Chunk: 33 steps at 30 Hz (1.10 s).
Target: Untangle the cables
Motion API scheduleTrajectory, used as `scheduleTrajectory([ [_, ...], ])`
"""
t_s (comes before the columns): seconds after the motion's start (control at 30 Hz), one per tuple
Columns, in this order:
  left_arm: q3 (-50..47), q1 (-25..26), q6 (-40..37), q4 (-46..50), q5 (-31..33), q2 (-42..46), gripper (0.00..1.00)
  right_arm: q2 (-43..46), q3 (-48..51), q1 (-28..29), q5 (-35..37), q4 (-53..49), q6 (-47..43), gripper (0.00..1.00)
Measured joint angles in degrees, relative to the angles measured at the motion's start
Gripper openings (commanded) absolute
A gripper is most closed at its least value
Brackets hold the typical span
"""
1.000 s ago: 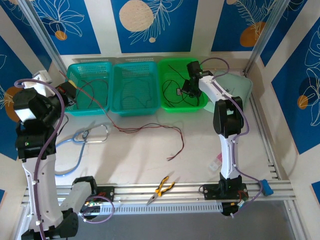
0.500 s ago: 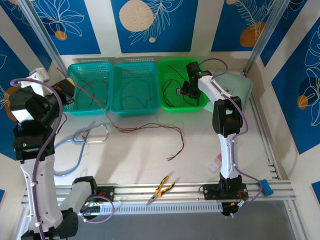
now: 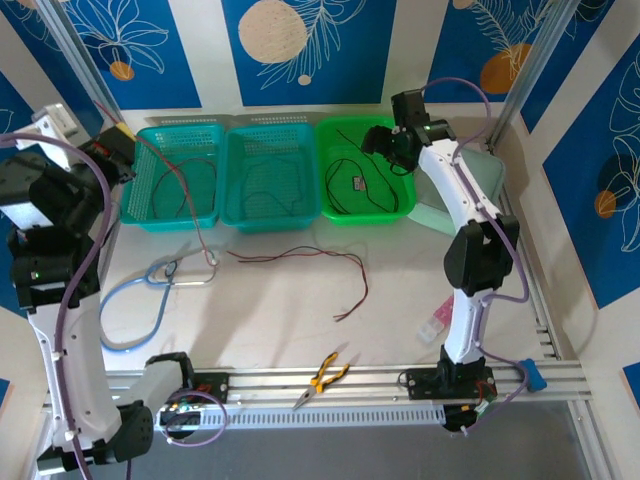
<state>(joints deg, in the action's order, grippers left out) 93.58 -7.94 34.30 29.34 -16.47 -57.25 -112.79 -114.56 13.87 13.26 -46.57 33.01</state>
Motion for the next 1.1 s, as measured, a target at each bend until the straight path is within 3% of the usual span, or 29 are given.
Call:
scheduleTrajectory([
  [0.3, 13.18, 0.26, -0.59, -5.18, 2.16, -9.22, 0.00, 2.75, -0.85, 0.37, -0.96, -0.79, -0.68, 0.84],
  [0.67, 20.83, 2.29, -12.24, -8.39, 12.24, -18.40, 0.00, 6.49, 3.10, 0.42, -1.95, -0.63, -1.57, 0.84],
  [1.1, 29.49, 4.48, -23.37, -10.34, 18.71, -29.20, 0.00, 6.73, 5.09, 0.00, -2.75, -0.76, -2.62, 0.84],
])
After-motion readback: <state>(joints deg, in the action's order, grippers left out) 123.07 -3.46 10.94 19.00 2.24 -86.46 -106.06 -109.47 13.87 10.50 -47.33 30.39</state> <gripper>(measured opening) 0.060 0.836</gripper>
